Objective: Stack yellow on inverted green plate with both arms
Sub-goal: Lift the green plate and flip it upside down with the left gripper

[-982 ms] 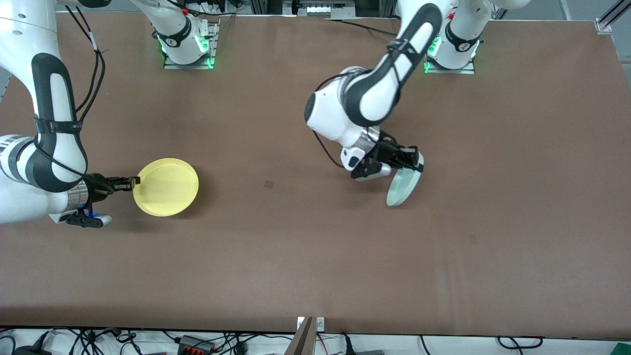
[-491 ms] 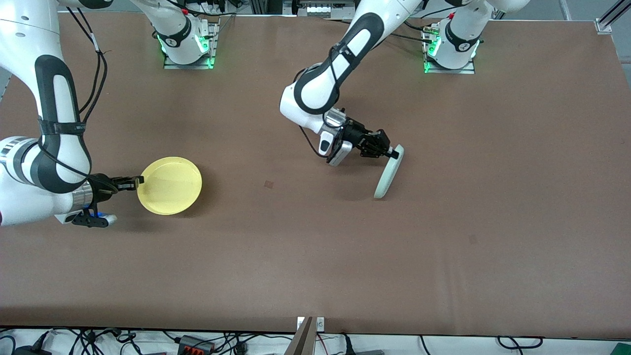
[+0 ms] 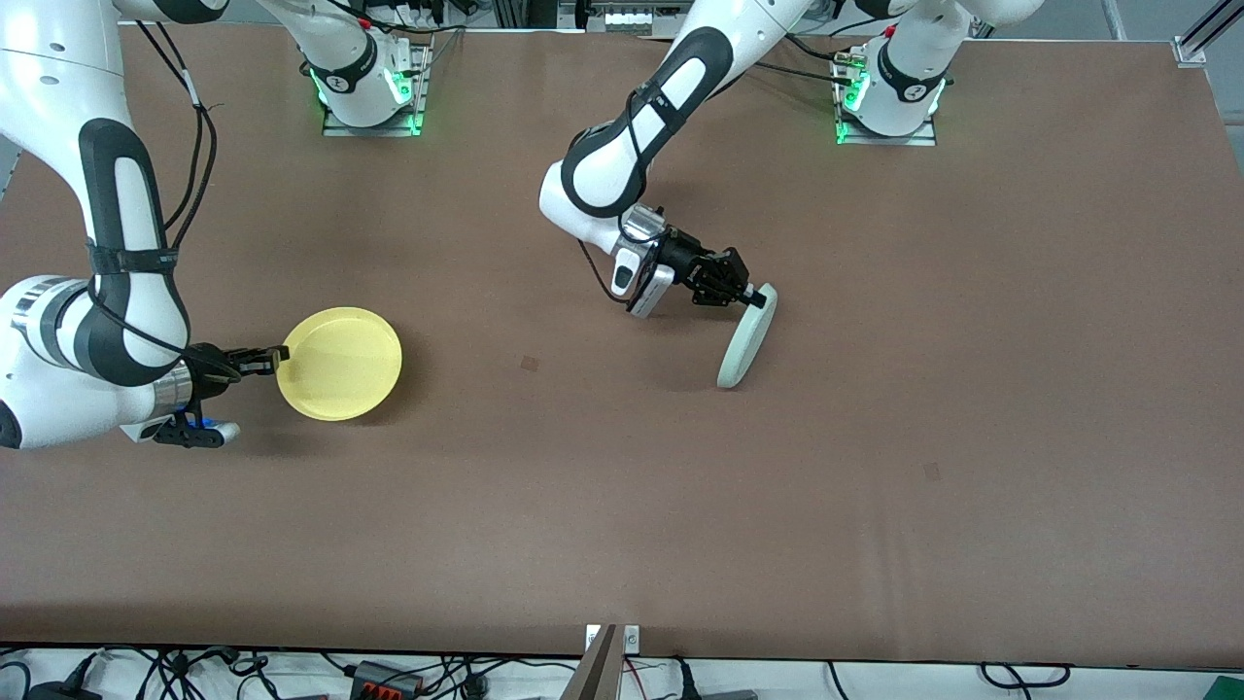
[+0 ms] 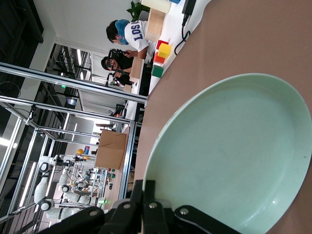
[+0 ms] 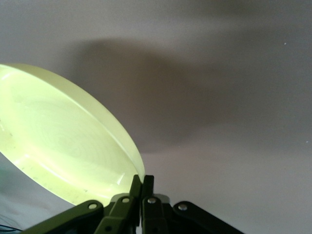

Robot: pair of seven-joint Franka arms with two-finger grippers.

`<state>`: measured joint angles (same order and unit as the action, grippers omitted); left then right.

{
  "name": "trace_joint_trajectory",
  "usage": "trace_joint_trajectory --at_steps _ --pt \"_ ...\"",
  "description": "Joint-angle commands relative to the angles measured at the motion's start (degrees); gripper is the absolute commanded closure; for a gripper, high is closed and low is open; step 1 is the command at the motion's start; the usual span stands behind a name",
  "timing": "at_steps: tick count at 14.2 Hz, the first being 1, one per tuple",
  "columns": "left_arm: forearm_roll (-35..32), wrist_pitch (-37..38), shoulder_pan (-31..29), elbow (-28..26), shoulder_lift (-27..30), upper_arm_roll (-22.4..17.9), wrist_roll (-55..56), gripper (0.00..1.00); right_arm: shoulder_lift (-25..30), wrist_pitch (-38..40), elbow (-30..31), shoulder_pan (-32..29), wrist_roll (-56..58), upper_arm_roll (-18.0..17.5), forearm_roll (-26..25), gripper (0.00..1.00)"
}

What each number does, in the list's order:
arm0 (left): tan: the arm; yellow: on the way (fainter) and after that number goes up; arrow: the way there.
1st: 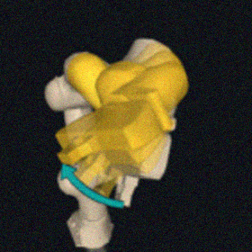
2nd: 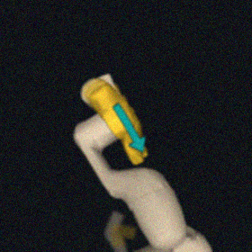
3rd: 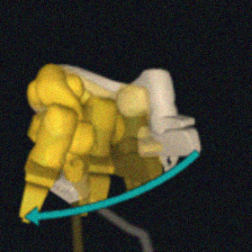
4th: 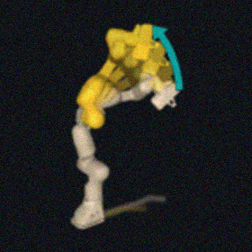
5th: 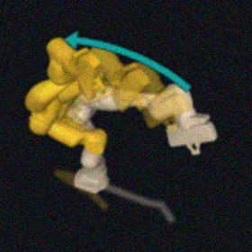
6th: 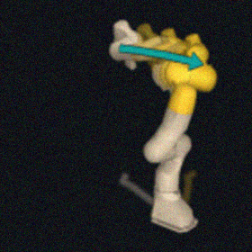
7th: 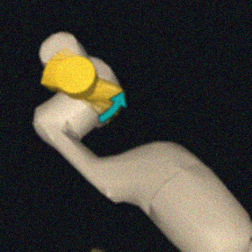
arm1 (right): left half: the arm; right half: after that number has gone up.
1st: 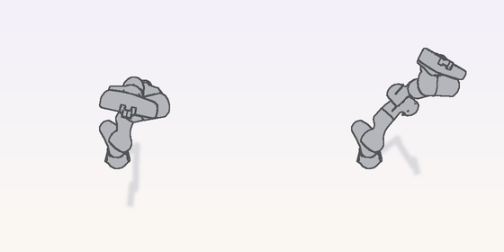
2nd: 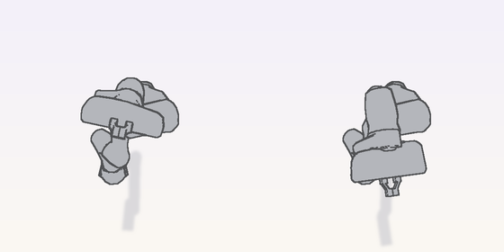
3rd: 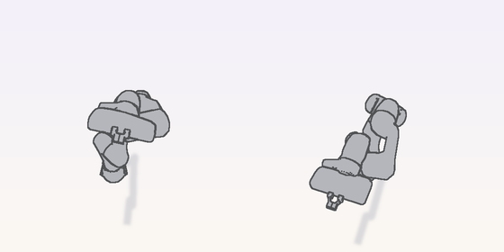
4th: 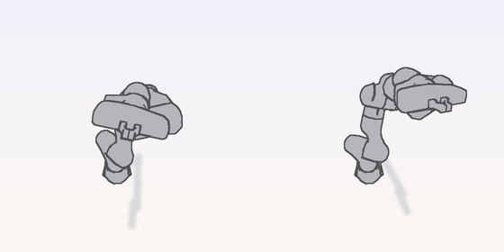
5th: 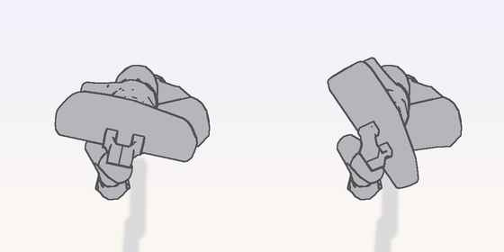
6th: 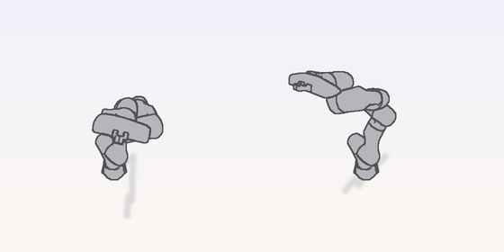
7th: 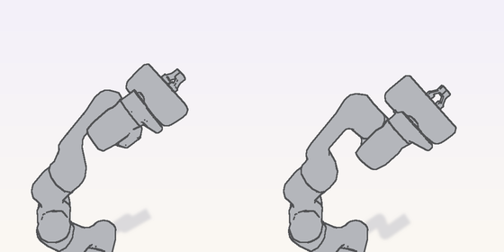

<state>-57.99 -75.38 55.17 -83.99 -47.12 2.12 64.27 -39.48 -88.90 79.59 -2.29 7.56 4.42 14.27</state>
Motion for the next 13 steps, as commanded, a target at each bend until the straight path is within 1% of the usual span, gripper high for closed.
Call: trace_joint_trajectory --at_steps 1,4,5,6,8,10,11,12,13 --pt "-1.16 1.55 0.90 2.07 -1.92 -0.72 1.99 0.99 0.37 0.57 0.13 -0.52 1.14 -0.20 -0.38 1.00" --pt "-0.98 -0.64 0.82 1.98 -3.32 -0.63 2.79 0.99 0.11 0.40 0.13 -0.52 1.23 -0.11 -0.47 1.00" --pt "-0.63 -1.34 0.82 1.98 -3.33 -0.63 2.79 0.93 0.11 0.40 0.13 -0.52 1.23 -0.11 -0.47 1.00" --pt "-0.20 -3.26 0.73 2.07 -2.98 -0.54 2.79 0.90 0.11 0.49 0.13 -0.61 1.23 -0.11 -0.47 1.00" --pt "2.52 -7.13 0.55 3.29 -2.71 -0.54 1.91 0.85 0.02 0.49 0.13 -0.70 1.23 -0.11 -0.47 1.00" --pt "4.38 -9.77 0.46 4.27 -2.89 -0.54 1.91 0.83 0.11 0.49 0.13 -0.79 1.58 -0.11 -0.39 1.00" --pt "4.38 -10.48 0.38 4.27 -2.89 -0.54 1.91 0.76 0.02 0.49 0.13 -0.79 2.02 -0.11 -0.38 1.00" --pt "4.55 -11.01 0.38 4.36 -2.80 -0.54 1.91 0.62 0.02 0.49 0.13 -0.79 2.02 -0.11 -0.38 1.00" --pt "4.73 -11.62 0.29 4.53 -2.71 -0.37 1.82 0.39 0.02 0.49 0.21 -0.79 2.02 -0.11 -0.38 1.00"
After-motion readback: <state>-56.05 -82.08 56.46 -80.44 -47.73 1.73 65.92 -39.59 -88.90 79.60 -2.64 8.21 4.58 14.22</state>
